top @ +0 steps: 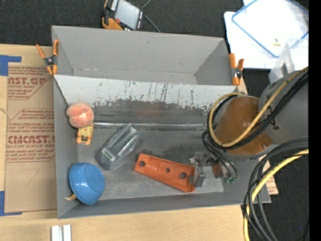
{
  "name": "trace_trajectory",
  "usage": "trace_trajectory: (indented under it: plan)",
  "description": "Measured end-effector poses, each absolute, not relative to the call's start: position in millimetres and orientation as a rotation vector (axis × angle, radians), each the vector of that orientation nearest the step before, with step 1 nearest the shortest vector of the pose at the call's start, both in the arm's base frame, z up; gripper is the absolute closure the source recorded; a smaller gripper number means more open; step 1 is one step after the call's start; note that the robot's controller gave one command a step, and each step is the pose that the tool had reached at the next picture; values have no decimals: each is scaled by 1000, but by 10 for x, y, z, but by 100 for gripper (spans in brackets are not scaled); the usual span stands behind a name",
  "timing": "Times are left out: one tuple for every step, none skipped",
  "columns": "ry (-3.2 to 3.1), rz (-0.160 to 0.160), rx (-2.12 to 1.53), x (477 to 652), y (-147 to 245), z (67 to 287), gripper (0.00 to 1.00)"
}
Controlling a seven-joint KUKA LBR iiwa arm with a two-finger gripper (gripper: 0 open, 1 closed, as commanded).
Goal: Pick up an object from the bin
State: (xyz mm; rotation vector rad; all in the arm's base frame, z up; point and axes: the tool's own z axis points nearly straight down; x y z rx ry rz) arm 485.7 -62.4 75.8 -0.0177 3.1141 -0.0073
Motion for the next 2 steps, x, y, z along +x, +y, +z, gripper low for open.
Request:
trace_trajectory:
  plan:
    - [3114, -8, -18, 4857, -624, 758, 100]
    - [3112, -8, -43, 4917, -484, 708, 100]
